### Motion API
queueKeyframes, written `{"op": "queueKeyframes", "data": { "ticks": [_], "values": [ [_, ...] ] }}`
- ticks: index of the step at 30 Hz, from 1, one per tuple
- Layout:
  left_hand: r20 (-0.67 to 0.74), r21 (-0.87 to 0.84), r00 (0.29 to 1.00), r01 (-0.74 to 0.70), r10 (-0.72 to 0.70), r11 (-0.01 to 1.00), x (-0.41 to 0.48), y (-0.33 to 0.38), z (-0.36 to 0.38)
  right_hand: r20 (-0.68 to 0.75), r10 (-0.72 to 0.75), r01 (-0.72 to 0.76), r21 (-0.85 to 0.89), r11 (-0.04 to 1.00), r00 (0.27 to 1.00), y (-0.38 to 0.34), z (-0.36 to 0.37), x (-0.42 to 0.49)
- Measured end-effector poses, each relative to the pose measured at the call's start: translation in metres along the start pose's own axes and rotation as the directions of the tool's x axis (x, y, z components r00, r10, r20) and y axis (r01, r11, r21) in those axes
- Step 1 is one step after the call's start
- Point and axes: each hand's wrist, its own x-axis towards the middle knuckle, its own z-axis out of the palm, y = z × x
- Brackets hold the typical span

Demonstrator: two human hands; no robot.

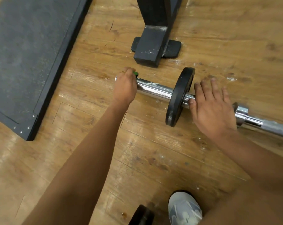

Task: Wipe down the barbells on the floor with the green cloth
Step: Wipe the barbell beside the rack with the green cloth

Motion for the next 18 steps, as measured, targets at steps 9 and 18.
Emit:
{"op": "queueKeyframes", "data": {
  "ticks": [9, 18],
  "values": [
    [0.146, -0.025, 0.950, -0.276, 0.277, 0.961, -0.023, 0.041, 0.011, 0.022, 0.004, -0.004, 0.007, 1.000, 1.000, 0.000, -0.003, 0.005],
    [0.070, -0.081, 0.936, -0.340, 0.346, 0.937, -0.044, 0.065, 0.025, 0.038, 0.011, -0.012, 0.016, 1.000, 0.999, 0.001, -0.005, 0.006]
  ]
}}
